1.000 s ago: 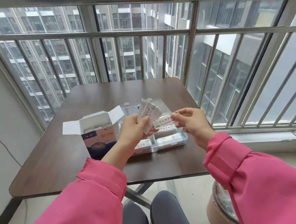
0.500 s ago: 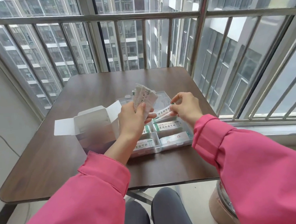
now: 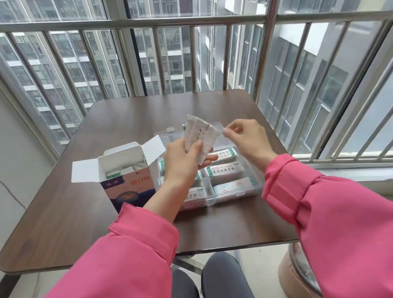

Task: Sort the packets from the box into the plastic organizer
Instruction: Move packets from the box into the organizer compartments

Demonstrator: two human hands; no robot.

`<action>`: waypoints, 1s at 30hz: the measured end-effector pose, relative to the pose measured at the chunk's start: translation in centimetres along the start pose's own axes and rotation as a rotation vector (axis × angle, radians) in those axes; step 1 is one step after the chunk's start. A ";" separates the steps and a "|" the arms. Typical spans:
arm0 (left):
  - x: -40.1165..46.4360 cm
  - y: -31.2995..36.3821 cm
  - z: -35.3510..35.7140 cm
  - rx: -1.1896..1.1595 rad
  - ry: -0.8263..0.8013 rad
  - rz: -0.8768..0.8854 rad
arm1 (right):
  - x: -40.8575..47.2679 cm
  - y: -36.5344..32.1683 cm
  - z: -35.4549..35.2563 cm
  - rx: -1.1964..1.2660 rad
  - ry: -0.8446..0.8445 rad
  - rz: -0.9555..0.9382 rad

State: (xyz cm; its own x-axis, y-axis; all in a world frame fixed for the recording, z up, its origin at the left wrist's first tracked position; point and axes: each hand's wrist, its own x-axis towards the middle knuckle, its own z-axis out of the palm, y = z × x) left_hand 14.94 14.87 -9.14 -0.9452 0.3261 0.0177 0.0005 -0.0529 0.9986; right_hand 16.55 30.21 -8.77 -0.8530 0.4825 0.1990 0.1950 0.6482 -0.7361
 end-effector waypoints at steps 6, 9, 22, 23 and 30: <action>-0.4 0.5 0.3 -0.080 -0.057 -0.040 | -1.6 -1.8 -2.0 0.657 -0.378 0.174; -0.4 0.6 0.2 -0.115 -0.042 -0.051 | -2.0 -2.0 -1.9 0.719 -0.351 0.251; -0.9 -0.3 -0.6 0.099 0.084 0.139 | -2.1 1.9 -2.4 0.560 -0.381 0.204; -0.9 -0.3 -0.6 0.113 0.087 0.137 | -2.1 1.9 -2.4 0.502 -0.403 0.178; -0.7 -0.7 -1.1 0.315 0.120 0.082 | -2.3 1.7 -1.6 0.127 -0.405 0.030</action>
State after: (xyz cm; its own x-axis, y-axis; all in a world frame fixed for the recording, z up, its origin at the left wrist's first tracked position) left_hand 15.21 13.65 -9.96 -0.9695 0.2188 0.1108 0.1608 0.2260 0.9608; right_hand 19.62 31.15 -9.48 -0.9740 0.2134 -0.0755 0.1832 0.5476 -0.8164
